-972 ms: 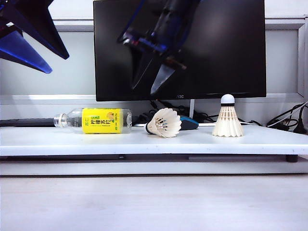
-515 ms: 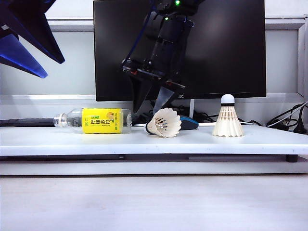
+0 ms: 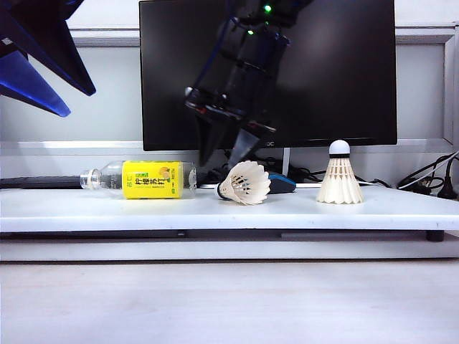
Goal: Stack the badminton balls on the table vertically.
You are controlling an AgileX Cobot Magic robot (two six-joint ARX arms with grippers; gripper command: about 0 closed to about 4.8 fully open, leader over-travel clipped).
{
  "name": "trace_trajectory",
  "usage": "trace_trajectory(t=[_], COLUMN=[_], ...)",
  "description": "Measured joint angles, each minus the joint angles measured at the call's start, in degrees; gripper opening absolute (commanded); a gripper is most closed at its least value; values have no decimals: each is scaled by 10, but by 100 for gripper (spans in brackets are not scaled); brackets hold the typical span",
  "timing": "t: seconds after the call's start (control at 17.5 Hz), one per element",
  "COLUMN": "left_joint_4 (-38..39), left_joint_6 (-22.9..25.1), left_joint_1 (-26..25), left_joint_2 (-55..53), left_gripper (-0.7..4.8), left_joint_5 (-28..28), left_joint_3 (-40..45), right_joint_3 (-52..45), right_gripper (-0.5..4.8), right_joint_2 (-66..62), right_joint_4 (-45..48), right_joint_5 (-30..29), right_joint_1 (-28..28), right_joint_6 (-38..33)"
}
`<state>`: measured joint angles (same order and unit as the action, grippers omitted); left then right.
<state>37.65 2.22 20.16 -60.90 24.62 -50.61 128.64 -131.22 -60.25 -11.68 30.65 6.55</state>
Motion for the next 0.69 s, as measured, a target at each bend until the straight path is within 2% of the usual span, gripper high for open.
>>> trace_trajectory(t=[0.69], left_joint_4=[3], left_joint_6=[7], left_joint_1=[0], left_joint_2=[0], left_gripper=[247], left_joint_5=[0], left_joint_3=[0], right_joint_3=[1], right_gripper=[305], right_joint_2=[-26], right_joint_4=[-18], right_joint_5=[-25], right_joint_1=[-11], right_joint_6=[8])
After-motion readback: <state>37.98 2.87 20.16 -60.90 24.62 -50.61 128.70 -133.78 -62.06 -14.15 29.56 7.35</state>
